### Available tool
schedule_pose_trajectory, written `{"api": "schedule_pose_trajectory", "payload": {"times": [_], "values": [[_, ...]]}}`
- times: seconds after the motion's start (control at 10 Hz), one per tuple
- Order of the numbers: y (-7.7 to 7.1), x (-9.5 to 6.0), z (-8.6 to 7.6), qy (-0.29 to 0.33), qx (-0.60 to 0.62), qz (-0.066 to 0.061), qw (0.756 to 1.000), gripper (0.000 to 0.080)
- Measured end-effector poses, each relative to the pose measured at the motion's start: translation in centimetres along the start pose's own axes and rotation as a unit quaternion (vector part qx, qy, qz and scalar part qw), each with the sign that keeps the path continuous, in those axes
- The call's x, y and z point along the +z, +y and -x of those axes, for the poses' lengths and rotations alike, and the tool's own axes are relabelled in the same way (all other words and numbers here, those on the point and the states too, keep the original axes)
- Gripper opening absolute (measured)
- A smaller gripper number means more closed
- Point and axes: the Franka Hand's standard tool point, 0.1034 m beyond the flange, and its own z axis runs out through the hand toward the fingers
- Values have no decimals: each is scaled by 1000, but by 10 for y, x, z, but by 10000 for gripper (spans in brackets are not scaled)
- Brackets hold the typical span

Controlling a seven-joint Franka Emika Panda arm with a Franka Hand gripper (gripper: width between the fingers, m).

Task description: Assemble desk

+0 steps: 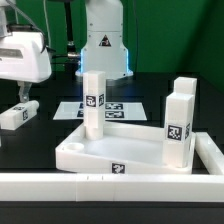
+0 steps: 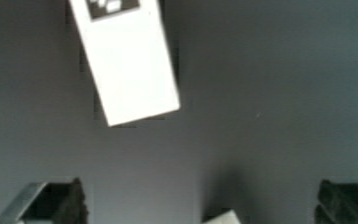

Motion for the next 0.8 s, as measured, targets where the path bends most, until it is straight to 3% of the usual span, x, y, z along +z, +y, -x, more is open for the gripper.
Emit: {"api": "schedule_pose_trajectory", "payload": {"times": [0.2,0.5,0.6,0.7,0.8], "values": [[-1,1,-2,-86,2,-16,996,649],[-1,9,6,-185,2,-26,982,649],[2,8,9,-240,2,-24,970,649],[4,11,4,-258,2,-22,966,649],[8,12,12,-299,2,-20,954,649]]}}
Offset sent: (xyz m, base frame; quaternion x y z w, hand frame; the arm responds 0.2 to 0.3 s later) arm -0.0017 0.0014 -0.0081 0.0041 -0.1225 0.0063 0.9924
